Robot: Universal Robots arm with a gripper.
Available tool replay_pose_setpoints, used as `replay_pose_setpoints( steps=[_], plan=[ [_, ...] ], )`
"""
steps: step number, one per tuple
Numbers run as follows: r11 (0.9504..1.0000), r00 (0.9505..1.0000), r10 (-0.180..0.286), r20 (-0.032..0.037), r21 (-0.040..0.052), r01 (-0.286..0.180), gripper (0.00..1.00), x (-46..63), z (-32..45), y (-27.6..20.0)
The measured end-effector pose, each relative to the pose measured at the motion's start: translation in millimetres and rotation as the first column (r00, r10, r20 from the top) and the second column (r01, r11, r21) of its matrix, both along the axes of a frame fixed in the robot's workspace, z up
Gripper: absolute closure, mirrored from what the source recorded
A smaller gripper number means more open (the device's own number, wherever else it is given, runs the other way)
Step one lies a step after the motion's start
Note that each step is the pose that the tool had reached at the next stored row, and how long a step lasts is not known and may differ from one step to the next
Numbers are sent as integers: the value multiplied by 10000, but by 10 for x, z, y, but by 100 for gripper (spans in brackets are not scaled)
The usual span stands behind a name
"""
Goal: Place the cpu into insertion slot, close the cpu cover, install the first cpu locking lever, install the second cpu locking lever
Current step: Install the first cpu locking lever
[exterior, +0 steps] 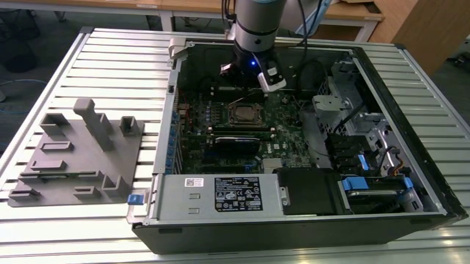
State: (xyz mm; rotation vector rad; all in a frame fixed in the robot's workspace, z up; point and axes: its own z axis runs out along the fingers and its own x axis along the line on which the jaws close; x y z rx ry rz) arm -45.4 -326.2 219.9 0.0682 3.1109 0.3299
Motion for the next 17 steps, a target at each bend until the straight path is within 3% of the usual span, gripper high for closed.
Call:
replay_pose_setpoints(
  steps=[17],
  plan=[
    [10000,10000,-1,0,-19,1,89,10,-59,21]
  ],
)
